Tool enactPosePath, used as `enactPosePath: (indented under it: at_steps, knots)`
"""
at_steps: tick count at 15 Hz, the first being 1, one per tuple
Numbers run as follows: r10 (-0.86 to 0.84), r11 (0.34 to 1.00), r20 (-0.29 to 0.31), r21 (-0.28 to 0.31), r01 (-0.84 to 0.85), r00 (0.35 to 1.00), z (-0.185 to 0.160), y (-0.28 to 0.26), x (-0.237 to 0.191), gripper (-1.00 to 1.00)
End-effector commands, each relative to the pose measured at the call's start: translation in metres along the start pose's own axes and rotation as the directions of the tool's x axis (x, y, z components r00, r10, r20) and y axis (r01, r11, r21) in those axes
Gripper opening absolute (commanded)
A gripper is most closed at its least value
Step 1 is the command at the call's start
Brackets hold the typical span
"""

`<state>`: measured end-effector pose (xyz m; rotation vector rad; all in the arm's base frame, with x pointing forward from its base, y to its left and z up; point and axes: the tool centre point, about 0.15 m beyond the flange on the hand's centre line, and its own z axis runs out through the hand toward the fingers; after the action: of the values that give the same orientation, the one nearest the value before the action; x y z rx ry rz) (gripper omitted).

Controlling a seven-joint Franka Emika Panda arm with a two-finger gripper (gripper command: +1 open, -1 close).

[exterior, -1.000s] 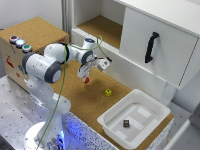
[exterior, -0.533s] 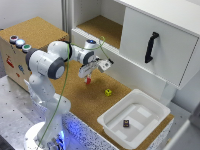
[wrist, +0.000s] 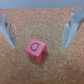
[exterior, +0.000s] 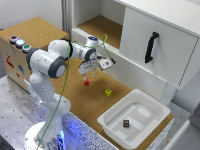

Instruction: Place the pink object on the table

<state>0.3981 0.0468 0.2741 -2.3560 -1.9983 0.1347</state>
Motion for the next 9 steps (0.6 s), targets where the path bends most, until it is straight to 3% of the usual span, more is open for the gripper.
enactPosePath:
  at_steps: [1,6,9]
  knots:
    - [0.255,0.964,-0.063,0.091,-0.248,0.965,-0.016,-0.014,-0.034,1.0]
    - [0.528,0.845,-0.092,0.153,-0.512,0.844,-0.011,-0.018,-0.069,1.0]
    - [0.687,0.723,-0.107,0.199,-0.662,0.718,-0.011,-0.006,-0.098,1.0]
